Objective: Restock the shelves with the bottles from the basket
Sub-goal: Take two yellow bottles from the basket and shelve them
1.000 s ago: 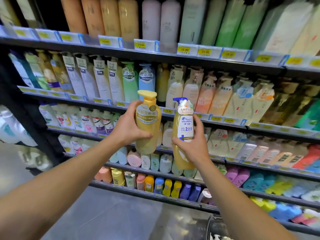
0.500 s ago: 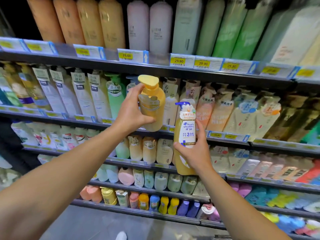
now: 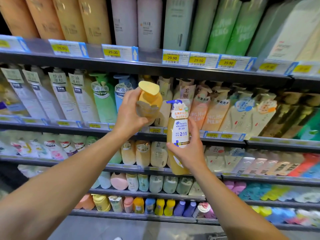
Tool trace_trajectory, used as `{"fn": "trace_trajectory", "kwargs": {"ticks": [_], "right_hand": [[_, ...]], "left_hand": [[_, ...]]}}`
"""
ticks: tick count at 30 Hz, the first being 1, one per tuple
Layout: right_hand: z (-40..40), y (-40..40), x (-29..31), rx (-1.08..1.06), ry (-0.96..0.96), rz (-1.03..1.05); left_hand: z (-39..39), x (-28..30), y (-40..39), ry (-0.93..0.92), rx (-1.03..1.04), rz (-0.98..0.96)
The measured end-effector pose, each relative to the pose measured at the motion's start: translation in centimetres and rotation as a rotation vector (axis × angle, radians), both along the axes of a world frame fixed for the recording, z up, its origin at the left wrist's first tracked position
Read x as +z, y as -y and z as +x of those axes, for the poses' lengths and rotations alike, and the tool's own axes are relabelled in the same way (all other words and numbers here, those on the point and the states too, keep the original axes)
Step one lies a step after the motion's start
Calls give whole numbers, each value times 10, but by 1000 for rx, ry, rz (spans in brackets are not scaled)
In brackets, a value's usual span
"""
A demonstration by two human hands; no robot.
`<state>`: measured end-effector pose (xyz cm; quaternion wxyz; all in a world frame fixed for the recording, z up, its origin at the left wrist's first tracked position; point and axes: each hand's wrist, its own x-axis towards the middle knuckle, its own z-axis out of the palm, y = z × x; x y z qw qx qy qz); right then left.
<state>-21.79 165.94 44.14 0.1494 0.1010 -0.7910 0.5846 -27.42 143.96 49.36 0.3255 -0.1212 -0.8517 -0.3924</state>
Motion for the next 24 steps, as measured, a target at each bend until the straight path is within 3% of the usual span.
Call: {"fn": "trace_trajectory", "kwargs": {"ticks": [10, 24], "right_hand": [[-4, 0, -6, 5, 5, 24], [-9, -2, -10, 38, -14, 12]], "left_hand": [[-9, 0, -4, 61, 82, 45], [-18, -11, -20, 115, 345, -136]]}}
